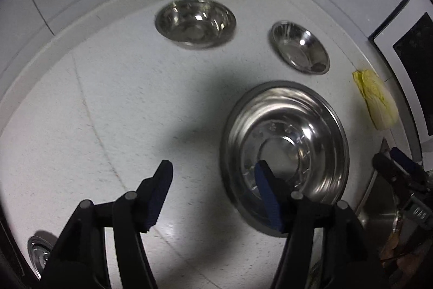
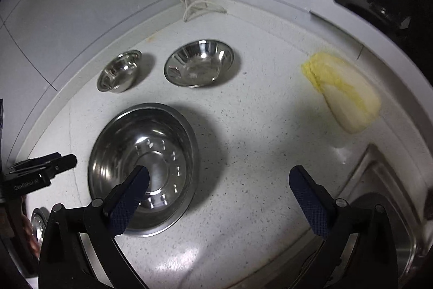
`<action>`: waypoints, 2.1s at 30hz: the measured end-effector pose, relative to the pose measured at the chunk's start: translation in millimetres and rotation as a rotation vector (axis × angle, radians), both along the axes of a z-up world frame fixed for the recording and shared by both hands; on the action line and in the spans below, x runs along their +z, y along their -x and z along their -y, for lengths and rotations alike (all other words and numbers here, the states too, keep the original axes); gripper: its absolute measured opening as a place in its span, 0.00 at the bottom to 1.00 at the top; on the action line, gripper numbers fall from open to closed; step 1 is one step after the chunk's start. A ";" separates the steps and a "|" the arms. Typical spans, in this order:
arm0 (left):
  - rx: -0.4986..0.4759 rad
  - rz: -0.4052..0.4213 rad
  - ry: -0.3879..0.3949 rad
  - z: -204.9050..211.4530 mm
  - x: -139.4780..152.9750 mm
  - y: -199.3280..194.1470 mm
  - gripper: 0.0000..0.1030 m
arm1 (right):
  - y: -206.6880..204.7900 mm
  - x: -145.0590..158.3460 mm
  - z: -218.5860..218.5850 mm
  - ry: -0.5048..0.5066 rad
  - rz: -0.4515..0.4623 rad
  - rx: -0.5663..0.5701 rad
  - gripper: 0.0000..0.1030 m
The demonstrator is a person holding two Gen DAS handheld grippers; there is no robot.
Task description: Organize plates and bowls
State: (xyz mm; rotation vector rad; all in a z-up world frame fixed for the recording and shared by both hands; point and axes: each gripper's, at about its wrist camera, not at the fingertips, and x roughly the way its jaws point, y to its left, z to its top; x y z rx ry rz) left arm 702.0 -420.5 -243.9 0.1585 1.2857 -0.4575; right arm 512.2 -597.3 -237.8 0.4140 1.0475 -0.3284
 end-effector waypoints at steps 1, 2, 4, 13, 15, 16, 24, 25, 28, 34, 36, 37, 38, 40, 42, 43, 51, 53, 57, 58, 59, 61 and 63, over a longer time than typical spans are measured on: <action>0.001 -0.026 -0.010 7.8 -6.7 -3.7 0.59 | -1.8 -3.0 0.0 -0.007 -0.008 0.004 0.99; 0.002 -0.050 -0.023 15.1 -12.9 -7.0 0.59 | -6.3 -7.5 -0.4 -0.017 -0.015 0.008 0.99; 0.005 -0.086 -0.038 23.4 -21.1 -9.8 0.59 | -14.6 -17.9 -1.2 -0.037 -0.027 0.010 0.99; -0.015 -0.131 -0.065 29.9 -37.6 -16.0 0.22 | -28.1 -43.4 -14.9 -0.091 -0.073 0.028 0.48; -0.023 -0.152 -0.056 28.4 -43.7 -18.7 0.11 | -26.4 -51.5 -18.6 -0.129 -0.095 0.024 0.19; -0.025 -0.151 -0.047 27.1 -43.7 -19.0 0.10 | -26.4 -54.2 -19.9 -0.129 -0.101 0.017 0.16; -0.011 -0.115 -0.034 -0.4 -26.5 -17.5 0.10 | -26.2 -36.3 -58.8 -0.053 -0.115 0.074 0.16; -0.001 -0.100 -0.034 -9.5 -21.0 -18.0 0.10 | -28.1 -32.6 -65.2 -0.047 -0.111 0.089 0.16; 0.051 -0.074 -0.030 -45.3 -7.2 -23.6 0.10 | -45.7 -21.9 -88.8 -0.055 -0.092 0.149 0.16; 0.207 -0.026 -0.072 -134.7 2.5 -39.0 0.10 | -99.4 -20.5 -165.0 -0.094 -0.095 0.324 0.16; 0.264 -0.030 -0.079 -164.4 -1.2 -43.2 0.11 | -114.5 -22.0 -192.2 -0.089 -0.099 0.381 0.16; 0.305 -0.040 -0.082 -183.7 -5.2 -45.5 0.11 | -122.6 -23.7 -205.6 -0.085 -0.101 0.411 0.16; 0.326 -0.047 -0.084 -191.9 -8.1 -46.3 0.11 | -128.4 -24.7 -218.3 -0.084 -0.105 0.436 0.16; 0.384 -0.059 -0.085 -219.2 -14.3 -48.6 0.11 | -143.2 -27.2 -242.3 -0.091 -0.113 0.483 0.17; 0.421 -0.066 -0.086 -235.1 -19.2 -48.1 0.12 | -152.2 -28.7 -264.6 -0.087 -0.119 0.529 0.17; 0.449 -0.073 -0.083 -246.7 -22.8 -48.2 0.12 | -155.4 -29.1 -272.7 -0.082 -0.121 0.545 0.17; 0.512 -0.112 -0.069 -268.2 -48.7 -45.2 0.12 | -174.0 -49.1 -303.7 -0.066 -0.164 0.602 0.18; 0.496 -0.094 -0.085 -263.6 -47.9 -45.0 0.12 | -173.4 -51.6 -303.8 -0.062 -0.167 0.597 0.18; 0.500 -0.088 -0.082 -262.8 -46.9 -45.5 0.12 | -171.4 -53.1 -300.9 -0.072 -0.165 0.590 0.18; 0.502 -0.086 -0.084 -261.5 -46.9 -45.8 0.12 | -172.1 -53.6 -301.7 -0.077 -0.165 0.587 0.18; 0.508 -0.083 -0.084 -261.6 -46.7 -45.8 0.12 | -171.4 -53.4 -300.2 -0.087 -0.162 0.581 0.18; 0.530 -0.049 -0.103 -259.9 -41.4 -43.6 0.13 | -169.4 -48.5 -297.2 -0.106 -0.142 0.563 0.25; 0.553 0.008 -0.117 -261.8 -27.6 -39.7 0.14 | -165.5 -40.6 -288.8 -0.102 -0.111 0.546 0.50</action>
